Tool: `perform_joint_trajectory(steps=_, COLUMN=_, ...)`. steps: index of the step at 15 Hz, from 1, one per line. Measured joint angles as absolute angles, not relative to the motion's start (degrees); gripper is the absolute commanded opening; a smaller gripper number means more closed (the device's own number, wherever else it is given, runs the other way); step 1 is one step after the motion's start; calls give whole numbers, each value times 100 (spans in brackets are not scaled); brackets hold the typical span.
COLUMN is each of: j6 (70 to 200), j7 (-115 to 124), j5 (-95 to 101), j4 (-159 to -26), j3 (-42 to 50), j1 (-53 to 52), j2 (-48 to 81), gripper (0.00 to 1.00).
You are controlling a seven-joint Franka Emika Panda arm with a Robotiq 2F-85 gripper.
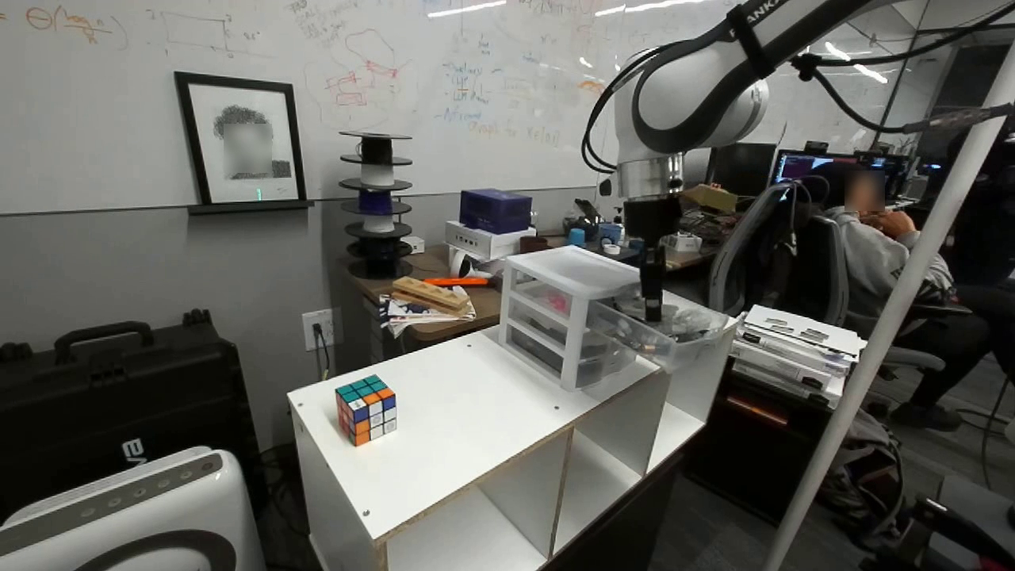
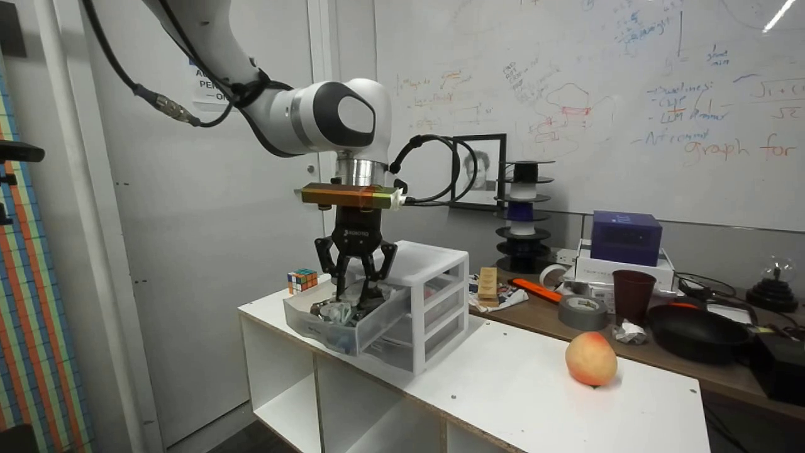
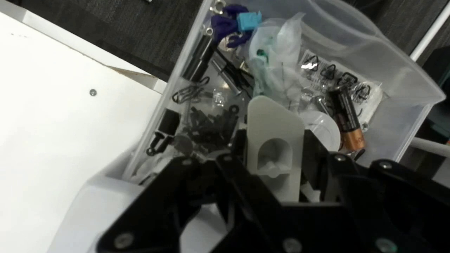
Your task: Put the two white objects into the drawer then close the drawer.
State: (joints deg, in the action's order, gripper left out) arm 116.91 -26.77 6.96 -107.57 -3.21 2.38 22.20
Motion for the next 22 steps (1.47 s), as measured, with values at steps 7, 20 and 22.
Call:
perform_joint_trajectory(steps=7, j6=11395, j7=-2423, j5=713, j4=-10604, j3=-296, j1=218, j2=2304, gripper=100)
perform_joint_trajectory(steps=20, j6=11305, j7=-377, j5=329, j4=-11770, j3=-27, j1=273, j2=898, gripper=100)
perform_joint_trajectory(steps=22, j6=11305, j7=-225, j5=331, j4=-12141, j3=-26, j1=272, j2=635, gripper=100)
